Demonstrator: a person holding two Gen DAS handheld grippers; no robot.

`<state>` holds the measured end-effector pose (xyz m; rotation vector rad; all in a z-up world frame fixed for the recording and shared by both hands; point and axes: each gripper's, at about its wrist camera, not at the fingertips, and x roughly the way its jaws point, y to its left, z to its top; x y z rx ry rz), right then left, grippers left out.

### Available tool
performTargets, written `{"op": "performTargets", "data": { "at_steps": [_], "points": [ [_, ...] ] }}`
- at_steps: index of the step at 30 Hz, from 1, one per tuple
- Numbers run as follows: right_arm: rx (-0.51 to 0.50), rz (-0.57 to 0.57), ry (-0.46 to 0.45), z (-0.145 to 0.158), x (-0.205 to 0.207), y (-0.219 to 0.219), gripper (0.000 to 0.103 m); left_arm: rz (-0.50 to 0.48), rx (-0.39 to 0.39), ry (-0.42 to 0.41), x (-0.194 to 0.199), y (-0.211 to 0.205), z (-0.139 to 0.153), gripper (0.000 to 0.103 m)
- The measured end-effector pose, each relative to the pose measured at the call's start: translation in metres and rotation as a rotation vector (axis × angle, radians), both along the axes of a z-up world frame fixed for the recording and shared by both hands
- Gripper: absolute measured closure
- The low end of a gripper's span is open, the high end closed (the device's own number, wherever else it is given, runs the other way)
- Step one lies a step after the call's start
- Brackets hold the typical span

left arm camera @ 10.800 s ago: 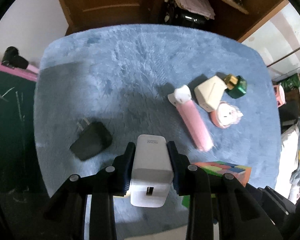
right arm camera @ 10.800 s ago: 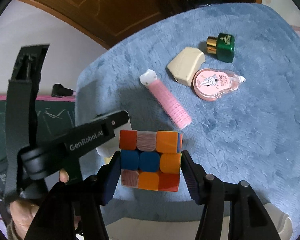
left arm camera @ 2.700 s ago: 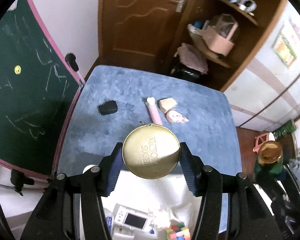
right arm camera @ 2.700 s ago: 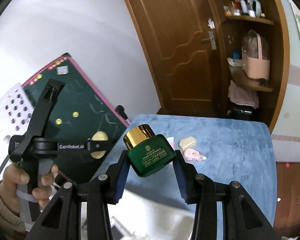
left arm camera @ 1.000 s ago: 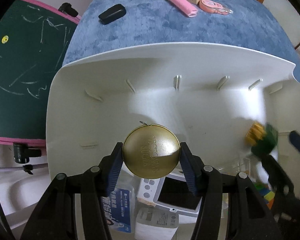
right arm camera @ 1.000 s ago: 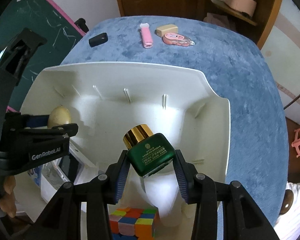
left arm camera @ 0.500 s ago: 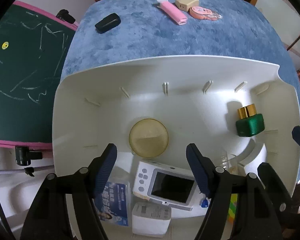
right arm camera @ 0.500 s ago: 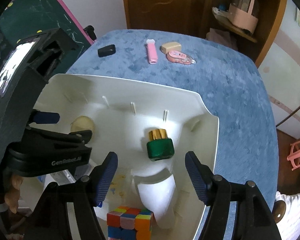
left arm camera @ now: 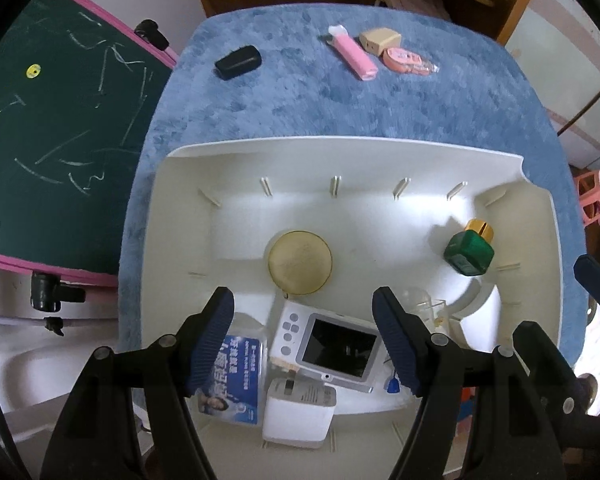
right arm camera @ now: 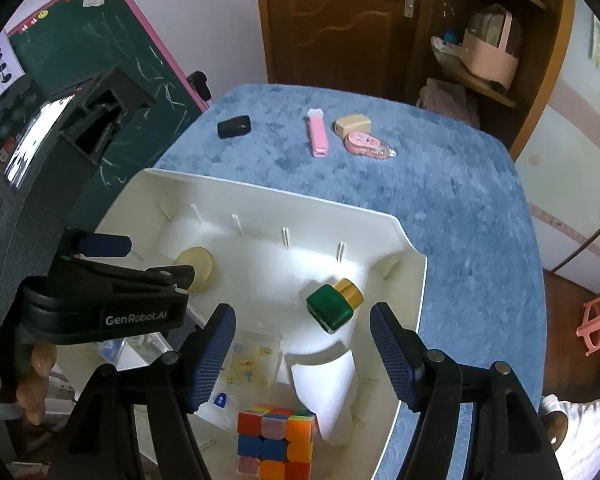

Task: Organize rigid objects
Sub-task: 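Release the gold tin into the tray with the left tool while the right tool releases the green jar, then lift both tools out of the tray toward the black adapter and pink comb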

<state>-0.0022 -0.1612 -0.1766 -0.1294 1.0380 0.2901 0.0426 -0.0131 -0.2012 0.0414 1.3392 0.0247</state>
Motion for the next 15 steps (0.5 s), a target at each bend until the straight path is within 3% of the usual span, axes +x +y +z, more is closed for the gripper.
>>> {"op": "performTargets", "data": {
  "at_steps": [15],
  "points": [
    [0.097, -0.004, -0.059, 0.045, -0.006, -0.013, 0.032, 0.039, -0.063, -0.156, -0.01, 0.021, 0.076, 0.028]
  ]
}}
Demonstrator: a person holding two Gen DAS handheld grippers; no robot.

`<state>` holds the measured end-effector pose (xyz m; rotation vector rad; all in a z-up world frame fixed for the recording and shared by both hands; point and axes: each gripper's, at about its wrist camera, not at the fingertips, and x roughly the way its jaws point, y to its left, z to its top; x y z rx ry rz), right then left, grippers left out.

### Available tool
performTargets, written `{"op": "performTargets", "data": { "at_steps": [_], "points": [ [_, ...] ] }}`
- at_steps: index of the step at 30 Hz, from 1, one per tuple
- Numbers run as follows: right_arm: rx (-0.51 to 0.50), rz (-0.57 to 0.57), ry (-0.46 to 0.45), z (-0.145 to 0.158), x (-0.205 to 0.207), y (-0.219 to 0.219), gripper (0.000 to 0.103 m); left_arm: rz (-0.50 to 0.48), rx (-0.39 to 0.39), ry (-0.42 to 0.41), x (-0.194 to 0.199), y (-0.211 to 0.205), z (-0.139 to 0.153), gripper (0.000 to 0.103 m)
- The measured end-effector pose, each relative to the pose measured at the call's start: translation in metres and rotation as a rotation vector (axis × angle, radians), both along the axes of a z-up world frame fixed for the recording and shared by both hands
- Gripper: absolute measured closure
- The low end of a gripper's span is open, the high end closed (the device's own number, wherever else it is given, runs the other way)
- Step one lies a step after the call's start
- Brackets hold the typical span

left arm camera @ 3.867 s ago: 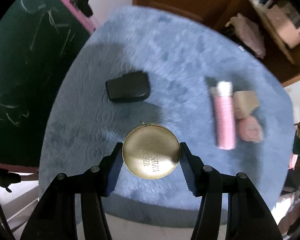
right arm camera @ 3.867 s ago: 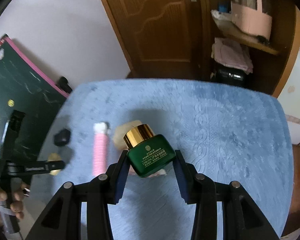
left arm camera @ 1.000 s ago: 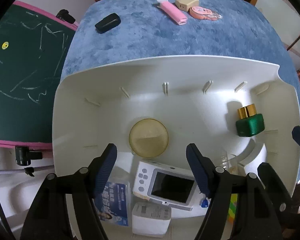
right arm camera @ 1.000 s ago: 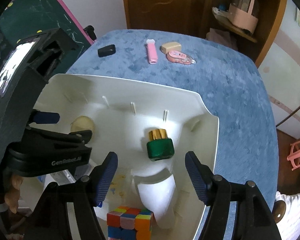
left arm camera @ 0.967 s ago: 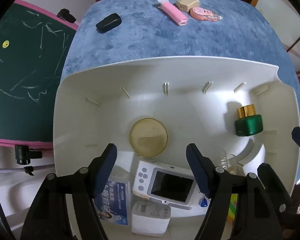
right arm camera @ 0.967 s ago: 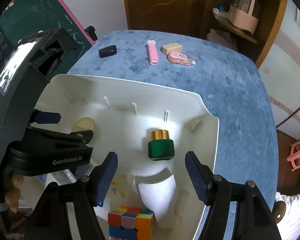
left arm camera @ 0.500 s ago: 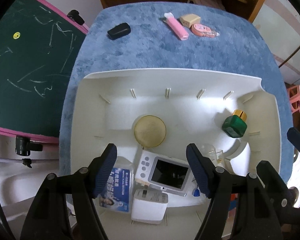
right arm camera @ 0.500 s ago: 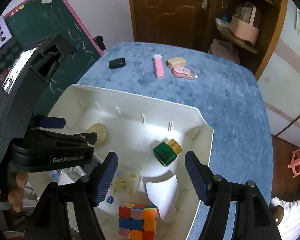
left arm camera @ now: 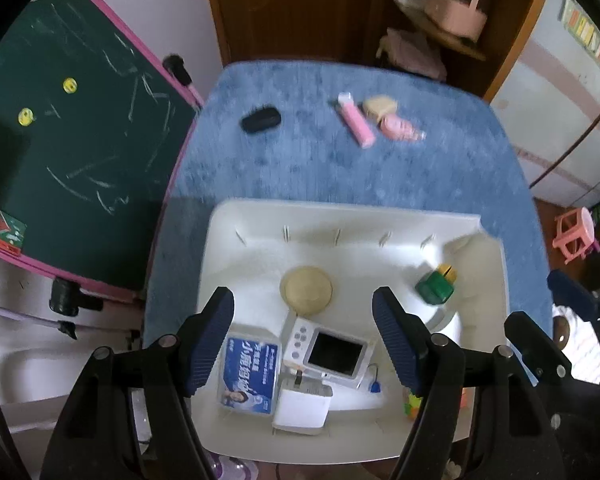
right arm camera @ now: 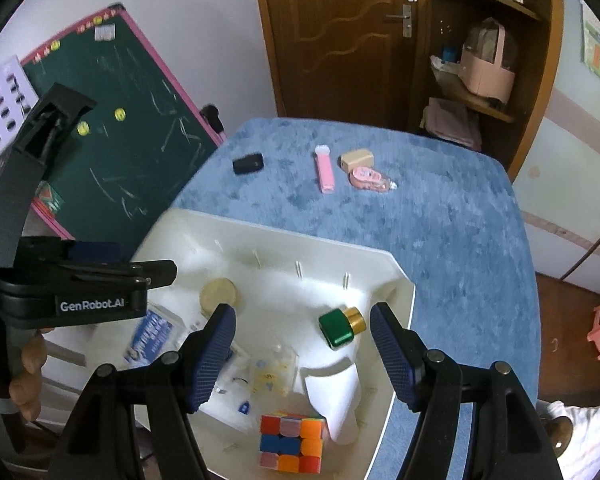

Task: Organize rigid objects
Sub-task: 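Lift both tools out of the tray toward the black adapter and pink comb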

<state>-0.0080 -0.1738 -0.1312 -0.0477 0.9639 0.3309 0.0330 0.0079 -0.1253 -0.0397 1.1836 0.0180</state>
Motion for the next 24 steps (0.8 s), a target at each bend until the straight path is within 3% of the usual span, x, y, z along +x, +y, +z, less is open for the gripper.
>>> {"op": "performTargets", "data": {
  "at_steps": [10, 19, 24],
  "points": [
    [0.107, -0.056, -0.007, 0.03, 0.026, -0.023, 0.032, -0.021, 0.055, -0.113, 0.015, 0.018, 0.054, 0.028],
    [0.141, -0.094, -0.029, 0.054, 0.065, -0.032, 0.032, -0.047, 0.121, -0.2, 0.055, 0.03, 0.094, 0.024],
    [0.15, -0.11, -0.052, 0.076, 0.096, -0.035, 0.032, -0.06, 0.078, -0.186, 0.087, 0.036, 0.103, 0.021]
  ]
}}
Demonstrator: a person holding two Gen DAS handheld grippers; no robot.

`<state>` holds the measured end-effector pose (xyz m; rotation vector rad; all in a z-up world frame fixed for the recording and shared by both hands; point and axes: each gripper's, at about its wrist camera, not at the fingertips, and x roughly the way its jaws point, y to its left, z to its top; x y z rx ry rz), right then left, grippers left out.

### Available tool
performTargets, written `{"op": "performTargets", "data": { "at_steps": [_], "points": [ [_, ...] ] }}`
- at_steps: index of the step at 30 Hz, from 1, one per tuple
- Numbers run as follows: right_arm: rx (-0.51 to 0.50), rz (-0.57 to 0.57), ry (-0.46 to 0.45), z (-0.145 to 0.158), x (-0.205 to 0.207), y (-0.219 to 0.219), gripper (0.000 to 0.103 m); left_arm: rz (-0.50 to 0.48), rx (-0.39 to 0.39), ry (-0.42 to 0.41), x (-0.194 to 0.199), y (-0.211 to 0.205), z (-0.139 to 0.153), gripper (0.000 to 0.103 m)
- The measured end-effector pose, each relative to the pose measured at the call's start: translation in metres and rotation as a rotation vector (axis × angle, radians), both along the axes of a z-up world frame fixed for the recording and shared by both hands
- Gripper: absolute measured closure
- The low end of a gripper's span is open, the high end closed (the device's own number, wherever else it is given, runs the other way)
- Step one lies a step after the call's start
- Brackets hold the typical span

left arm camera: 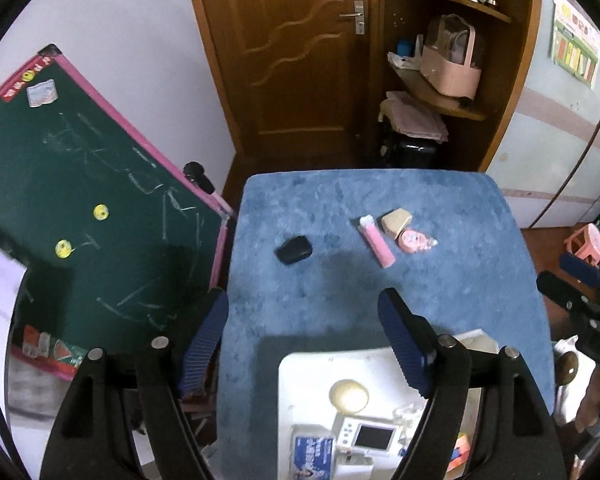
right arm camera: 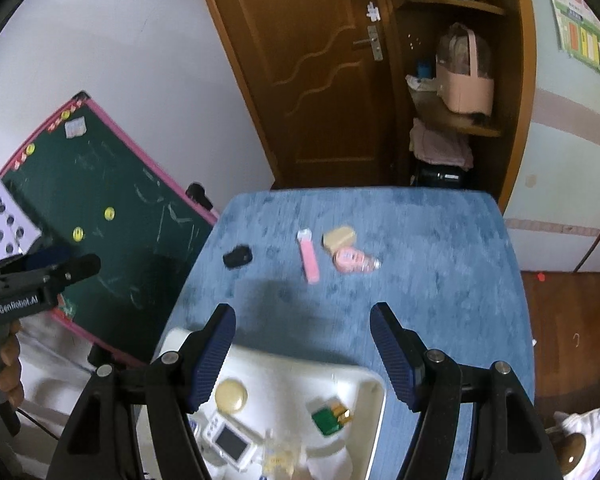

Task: Organize rigid objects
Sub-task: 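Lift both tools out of the tray toward the black adapter and pink comb, then grasp the black plug adapter with the left tool while the right tool grasps the pink comb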

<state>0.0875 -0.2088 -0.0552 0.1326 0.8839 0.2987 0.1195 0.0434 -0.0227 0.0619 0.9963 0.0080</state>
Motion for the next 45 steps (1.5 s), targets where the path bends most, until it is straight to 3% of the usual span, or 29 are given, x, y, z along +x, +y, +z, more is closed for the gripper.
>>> {"op": "performTargets", "data": {
  "at_steps": [7, 13, 20, 24, 30, 41, 45],
  "points": [
    [-0.043, 0.002, -0.031, 0.022, 0.055, 0.016, 0.032, 0.044, -0.087, 0.077, 0.065, 0.007, -0.022, 0.021],
    [-0.048, 0.015, 0.023, 0.005, 0.114, 0.04, 0.032, 0.112, -0.161, 0.158, 0.123, 0.015, -0.068, 0.021],
    [-0.068, 0.036, 0.168, -0.061, 0.175, 0.065, 0.033, 0.209, -0.162, 0.234, 0.171, 0.032, -0.141, 0.021],
    [-0.077, 0.051, 0.261, -0.108, 0.196, 0.077, 0.044, 0.28, -0.183, 0.288, 0.187, 0.048, -0.182, 0.021],
    [-0.074, 0.068, 0.376, -0.168, 0.218, 0.091, 0.045, 0.333, -0.207, 0.346, 0.203, 0.056, -0.219, 0.021],
    [-0.097, 0.083, 0.464, -0.223, 0.232, 0.102, 0.045, 0.361, -0.2, 0.424, 0.207, 0.053, -0.261, 0.021],
    [-0.091, 0.089, 0.478, -0.229, 0.235, 0.102, 0.055, 0.396, -0.206, 0.438, 0.206, 0.057, -0.269, 0.021]
  ]
}}
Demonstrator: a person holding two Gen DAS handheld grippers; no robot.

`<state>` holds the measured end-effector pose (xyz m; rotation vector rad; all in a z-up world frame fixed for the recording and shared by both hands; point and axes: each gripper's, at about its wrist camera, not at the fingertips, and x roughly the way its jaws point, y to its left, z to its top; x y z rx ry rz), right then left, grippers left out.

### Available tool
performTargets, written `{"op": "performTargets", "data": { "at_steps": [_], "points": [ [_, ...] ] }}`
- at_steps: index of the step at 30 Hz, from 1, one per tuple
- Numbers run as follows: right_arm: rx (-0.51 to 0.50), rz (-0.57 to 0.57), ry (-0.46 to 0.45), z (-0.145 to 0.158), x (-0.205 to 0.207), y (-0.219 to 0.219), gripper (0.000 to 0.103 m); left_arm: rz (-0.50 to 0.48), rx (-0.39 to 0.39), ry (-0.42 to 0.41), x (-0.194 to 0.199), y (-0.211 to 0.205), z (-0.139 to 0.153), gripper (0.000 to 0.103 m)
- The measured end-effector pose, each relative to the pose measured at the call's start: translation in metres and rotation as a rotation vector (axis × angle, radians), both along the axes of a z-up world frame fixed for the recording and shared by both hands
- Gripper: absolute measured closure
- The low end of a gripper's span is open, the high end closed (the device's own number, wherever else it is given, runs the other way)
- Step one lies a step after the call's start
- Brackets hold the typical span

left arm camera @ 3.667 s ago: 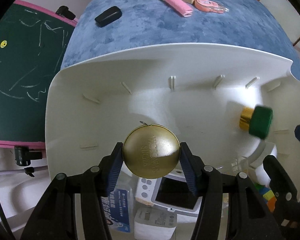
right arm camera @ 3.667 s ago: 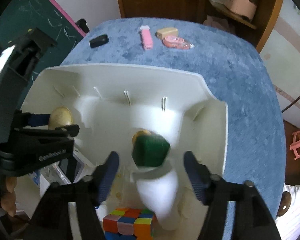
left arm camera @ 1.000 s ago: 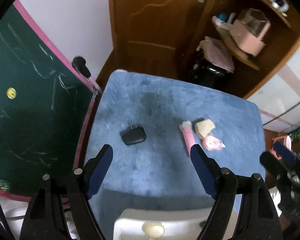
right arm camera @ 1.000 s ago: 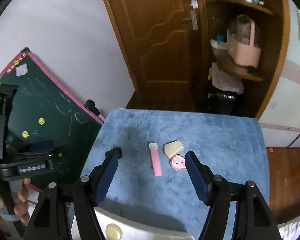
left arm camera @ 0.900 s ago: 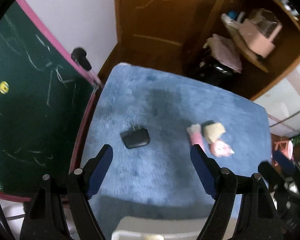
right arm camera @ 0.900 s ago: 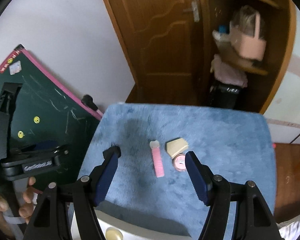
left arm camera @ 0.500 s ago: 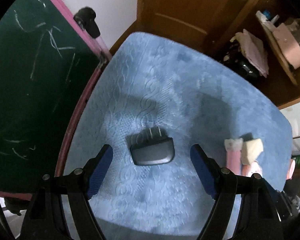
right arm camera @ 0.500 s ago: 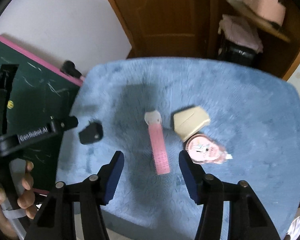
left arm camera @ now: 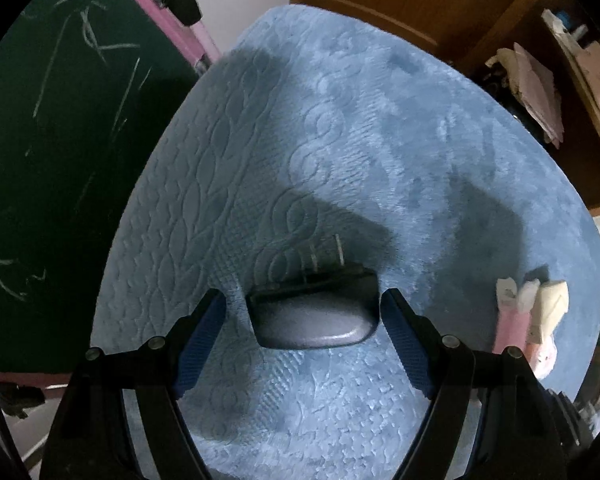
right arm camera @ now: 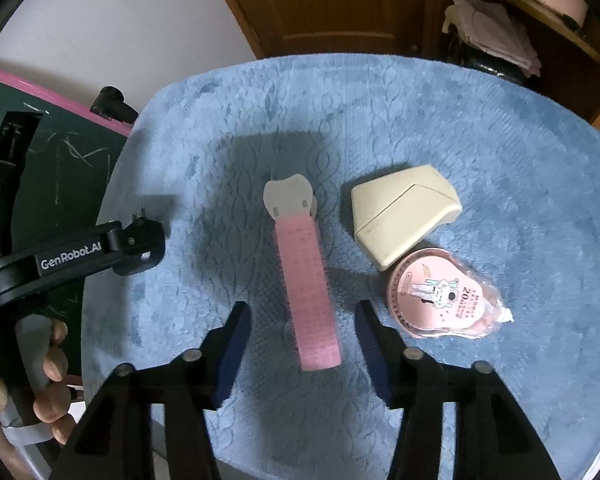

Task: Organize rigid objects
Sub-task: 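Grasp the black plug adapter with the left tool while the right tool grasps the pink comb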

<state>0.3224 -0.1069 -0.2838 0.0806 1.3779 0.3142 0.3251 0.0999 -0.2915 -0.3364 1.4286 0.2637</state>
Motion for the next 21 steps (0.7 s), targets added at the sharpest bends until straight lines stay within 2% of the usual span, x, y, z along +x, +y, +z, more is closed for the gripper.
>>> {"op": "performTargets", "data": {
  "at_steps": [4, 10, 12, 13, 14, 17, 21],
  "points": [
    [0.001, 0.008, 0.013, -0.005, 0.002, 0.004, 0.059, 0.033, -0.002, -0.003, 0.0, 0.003, -0.004, 0.021],
    [0.015, -0.009, 0.028, -0.016, 0.008, 0.006, 0.06, 0.051, 0.021, -0.013, 0.001, 0.0, -0.004, 0.022],
    [0.019, -0.016, 0.025, -0.016, 0.01, 0.007, 0.06, 0.052, 0.02, -0.025, -0.003, 0.0, -0.003, 0.026],
    [0.015, -0.017, 0.024, -0.016, 0.011, 0.007, 0.061, 0.052, 0.018, -0.033, -0.005, 0.0, -0.002, 0.033],
    [0.009, -0.016, 0.022, -0.017, 0.011, 0.009, 0.063, 0.052, 0.022, -0.038, -0.006, 0.0, 0.0, 0.037],
    [-0.026, -0.013, 0.012, -0.018, 0.012, 0.014, 0.078, 0.049, 0.021, -0.046, -0.01, 0.0, 0.002, 0.037],
    [-0.002, -0.034, 0.015, -0.018, 0.011, 0.008, 0.079, 0.037, 0.026, -0.04, -0.013, -0.002, 0.003, 0.037]
  ]
}}
